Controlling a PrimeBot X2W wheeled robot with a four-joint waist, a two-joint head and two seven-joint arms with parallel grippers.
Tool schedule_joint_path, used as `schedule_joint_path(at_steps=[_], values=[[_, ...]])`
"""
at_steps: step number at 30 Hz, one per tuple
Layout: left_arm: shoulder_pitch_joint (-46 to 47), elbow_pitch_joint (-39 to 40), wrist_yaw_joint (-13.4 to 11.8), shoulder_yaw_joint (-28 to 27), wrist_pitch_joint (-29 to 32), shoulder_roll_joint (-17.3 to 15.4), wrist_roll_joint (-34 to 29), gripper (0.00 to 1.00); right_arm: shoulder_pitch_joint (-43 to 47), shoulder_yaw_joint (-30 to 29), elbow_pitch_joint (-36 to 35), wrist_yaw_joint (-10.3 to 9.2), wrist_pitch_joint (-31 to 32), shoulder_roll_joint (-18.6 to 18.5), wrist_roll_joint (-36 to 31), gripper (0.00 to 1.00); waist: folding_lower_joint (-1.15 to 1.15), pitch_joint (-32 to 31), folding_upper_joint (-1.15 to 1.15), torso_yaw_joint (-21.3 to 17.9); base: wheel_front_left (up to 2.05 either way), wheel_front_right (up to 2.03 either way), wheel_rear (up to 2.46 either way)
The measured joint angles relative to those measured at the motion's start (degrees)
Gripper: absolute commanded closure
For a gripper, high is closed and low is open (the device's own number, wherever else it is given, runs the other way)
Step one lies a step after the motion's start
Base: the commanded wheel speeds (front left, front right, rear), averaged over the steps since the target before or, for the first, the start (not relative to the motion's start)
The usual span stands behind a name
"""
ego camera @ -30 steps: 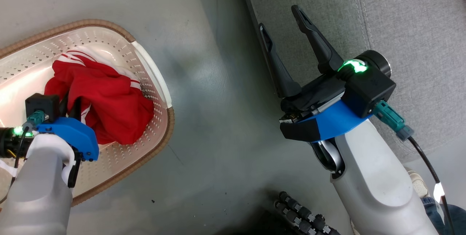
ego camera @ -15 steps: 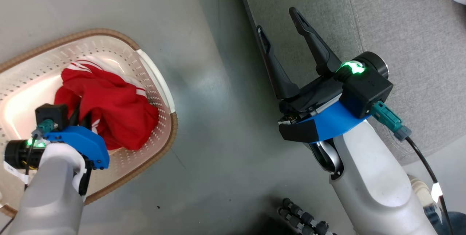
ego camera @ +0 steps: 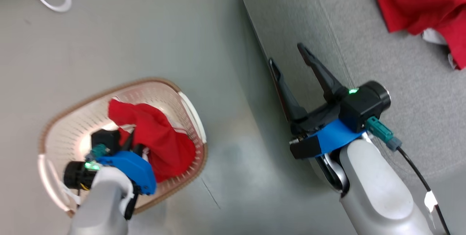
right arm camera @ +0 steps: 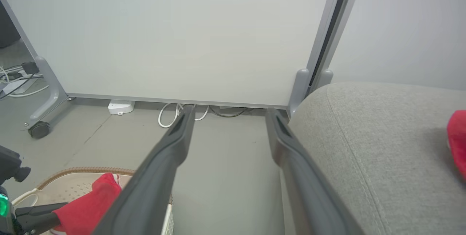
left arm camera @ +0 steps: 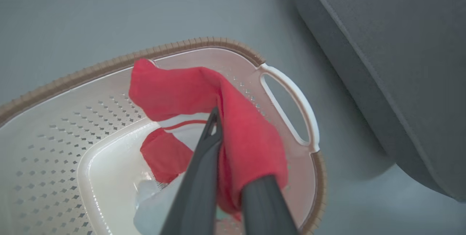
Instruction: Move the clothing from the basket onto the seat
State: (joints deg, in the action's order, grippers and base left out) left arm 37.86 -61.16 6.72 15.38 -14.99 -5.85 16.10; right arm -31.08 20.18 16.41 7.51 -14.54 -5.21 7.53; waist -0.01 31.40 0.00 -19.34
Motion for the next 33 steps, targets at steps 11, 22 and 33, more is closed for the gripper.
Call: schedule_joint_path(at_steps=[11, 22, 33], values=[[-3.4, 5.1, 0.6, 15.9, 0.0, 2.9, 3.7, 1.0, 7.9, 0.8, -0.2, -0.01, 4.2, -2.7, 1.8, 0.0, -0.01, -15.6, 0.0, 7.3, 0.0, 0.0, 0.0], [0.0, 14.0, 0.6, 32.4, 0.6, 3.0, 17.9, 1.0, 15.6, 0.2, -3.4, -0.01, 8.4, -3.9, 3.2, 0.0, -0.01, -28.6, 0.0, 15.5, 0.0, 0.0, 0.0], [9.5, 18.5, 0.7, 40.0, 1.8, 3.0, 26.0, 0.98, 17.9, 0.7, -5.3, -0.01, 10.0, -3.0, 3.8, 0.0, 0.0, -33.6, 0.0, 19.4, 0.0, 0.0, 0.0]])
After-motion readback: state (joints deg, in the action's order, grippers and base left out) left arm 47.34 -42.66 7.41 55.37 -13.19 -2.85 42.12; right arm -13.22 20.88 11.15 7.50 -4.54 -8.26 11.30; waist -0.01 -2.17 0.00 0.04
